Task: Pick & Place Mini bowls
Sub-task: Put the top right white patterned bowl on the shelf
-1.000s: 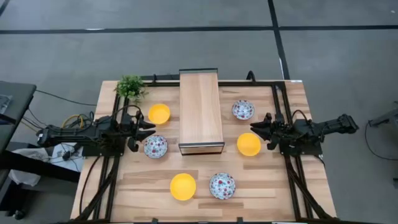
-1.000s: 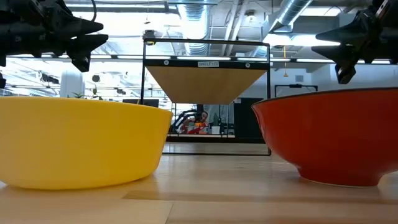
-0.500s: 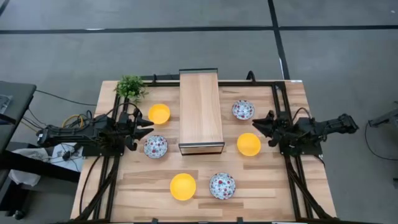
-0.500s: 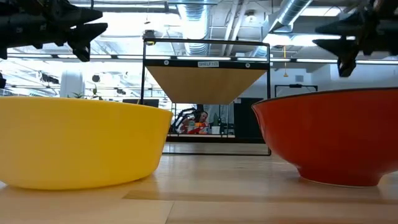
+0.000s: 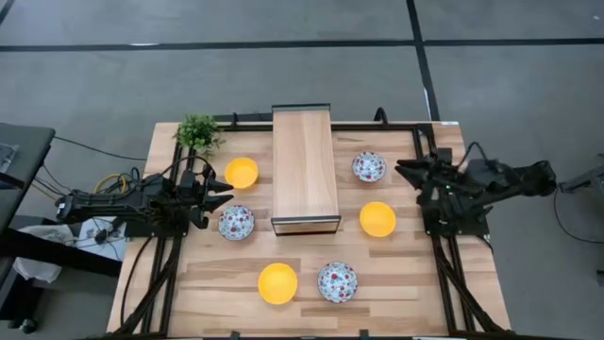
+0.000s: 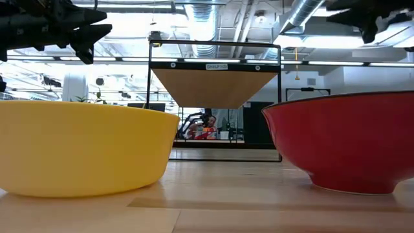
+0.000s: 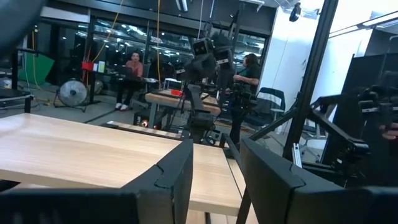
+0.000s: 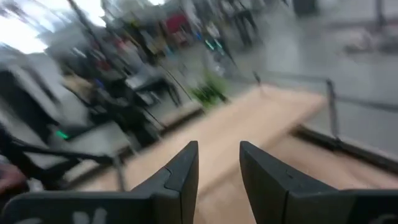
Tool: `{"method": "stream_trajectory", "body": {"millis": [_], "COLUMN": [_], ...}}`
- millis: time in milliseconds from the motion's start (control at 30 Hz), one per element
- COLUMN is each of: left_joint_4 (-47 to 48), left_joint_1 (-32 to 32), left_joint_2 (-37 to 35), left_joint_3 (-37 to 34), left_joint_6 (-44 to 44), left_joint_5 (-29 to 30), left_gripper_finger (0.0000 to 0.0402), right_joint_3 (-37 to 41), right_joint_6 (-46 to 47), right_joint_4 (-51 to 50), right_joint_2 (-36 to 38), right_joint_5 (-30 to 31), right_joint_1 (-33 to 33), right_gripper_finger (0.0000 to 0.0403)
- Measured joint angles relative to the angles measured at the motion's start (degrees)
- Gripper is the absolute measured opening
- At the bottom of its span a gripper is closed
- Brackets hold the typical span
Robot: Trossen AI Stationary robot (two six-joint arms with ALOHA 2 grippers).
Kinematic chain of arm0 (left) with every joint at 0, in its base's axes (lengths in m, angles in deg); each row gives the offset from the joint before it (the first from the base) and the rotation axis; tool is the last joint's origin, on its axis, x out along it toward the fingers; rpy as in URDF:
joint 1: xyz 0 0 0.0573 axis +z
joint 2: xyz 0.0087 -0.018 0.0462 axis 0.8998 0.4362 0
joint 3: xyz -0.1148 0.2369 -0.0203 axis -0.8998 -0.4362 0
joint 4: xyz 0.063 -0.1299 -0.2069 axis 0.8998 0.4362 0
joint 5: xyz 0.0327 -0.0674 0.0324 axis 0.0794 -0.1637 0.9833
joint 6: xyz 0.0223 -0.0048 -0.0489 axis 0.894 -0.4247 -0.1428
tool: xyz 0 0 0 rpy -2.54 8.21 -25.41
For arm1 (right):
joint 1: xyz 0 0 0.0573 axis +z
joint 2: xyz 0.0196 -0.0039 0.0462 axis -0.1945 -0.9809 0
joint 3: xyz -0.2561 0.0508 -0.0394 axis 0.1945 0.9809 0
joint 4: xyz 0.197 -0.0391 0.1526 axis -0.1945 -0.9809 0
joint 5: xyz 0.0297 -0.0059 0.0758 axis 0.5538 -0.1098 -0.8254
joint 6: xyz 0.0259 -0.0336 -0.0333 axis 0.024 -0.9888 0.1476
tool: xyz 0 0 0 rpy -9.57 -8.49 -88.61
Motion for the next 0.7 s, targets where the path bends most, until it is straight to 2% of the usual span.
{"method": "stream_trajectory", "body": {"millis": [233,333,567,700], "left_joint_4": [0.0,0.0,0.0,0.0], "left_joint_1": [0.0,0.0,0.0,0.0], "left_joint_2": [0.0,0.0,0.0,0.0], "left_joint_3": [0.0,0.0,0.0,0.0], "left_joint_6": [0.0,0.0,-0.4,-1.1], "left_joint_5": [0.0,0.0,0.0,0.0], "left_gripper_finger": [0.0132,0.0132,0.0132,0.0132], "right_joint_3": [-11.8,-15.4,-20.9,-21.6], "right_joint_6": [26.1,33.9,42.3,41.8], "right_joint_4": [-25.3,-32.8,-41.2,-41.2], "right_joint_2": [-16.8,-22.7,-33.5,-37.1], "right_joint_5": [1.0,0.9,0.6,-7.4], "right_joint_1": [-1.8,-4.5,-16.8,-26.3], "right_gripper_finger": [0.0107,0.0107,0.0107,0.0107]}}
